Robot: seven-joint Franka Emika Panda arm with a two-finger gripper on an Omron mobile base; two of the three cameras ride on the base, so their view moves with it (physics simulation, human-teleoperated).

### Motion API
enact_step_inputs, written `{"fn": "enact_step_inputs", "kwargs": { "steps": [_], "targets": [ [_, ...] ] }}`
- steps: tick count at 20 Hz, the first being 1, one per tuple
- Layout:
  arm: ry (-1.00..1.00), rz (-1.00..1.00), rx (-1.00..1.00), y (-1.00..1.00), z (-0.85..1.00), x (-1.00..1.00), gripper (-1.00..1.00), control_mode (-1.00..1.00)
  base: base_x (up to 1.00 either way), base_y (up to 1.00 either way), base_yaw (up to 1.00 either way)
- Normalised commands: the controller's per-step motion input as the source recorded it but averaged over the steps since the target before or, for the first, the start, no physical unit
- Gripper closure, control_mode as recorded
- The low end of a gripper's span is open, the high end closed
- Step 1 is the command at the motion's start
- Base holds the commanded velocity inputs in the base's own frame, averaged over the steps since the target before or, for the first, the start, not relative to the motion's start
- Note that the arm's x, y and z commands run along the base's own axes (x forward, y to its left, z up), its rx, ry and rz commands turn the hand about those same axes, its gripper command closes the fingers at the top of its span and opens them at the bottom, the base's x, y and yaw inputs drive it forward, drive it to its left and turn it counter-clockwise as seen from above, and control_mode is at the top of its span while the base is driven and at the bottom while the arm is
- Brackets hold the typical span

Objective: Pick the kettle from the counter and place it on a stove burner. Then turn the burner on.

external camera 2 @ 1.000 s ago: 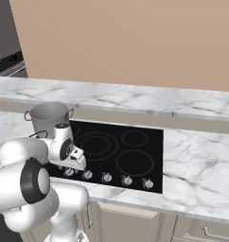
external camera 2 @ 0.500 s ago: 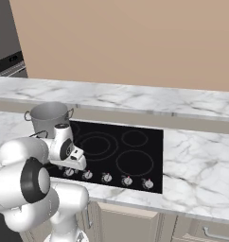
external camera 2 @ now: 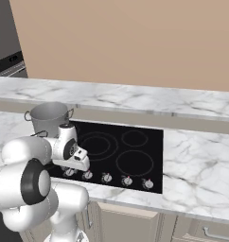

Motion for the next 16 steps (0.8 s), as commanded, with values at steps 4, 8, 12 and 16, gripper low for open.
{"fn": "enact_step_inputs", "kwargs": {
  "steps": [4, 8, 12, 16],
  "targets": [
    [0.00, 0.00, 0.00, -0.09, -0.43, -0.32, 1.00, -1.00, 0.00, 0.00, 0.00],
    [0.01, 0.00, 0.00, 0.00, -0.02, 0.00, 1.00, -1.00, 0.00, 0.00, 0.00],
    [0.00, 0.00, 0.00, 0.00, 0.00, 0.00, 1.00, -1.00, 0.00, 0.00, 0.00],
    [0.00, 0.13, 0.00, 0.00, -0.12, -0.04, 1.00, -1.00, 0.00, 0.00, 0.00]
  ]
}}
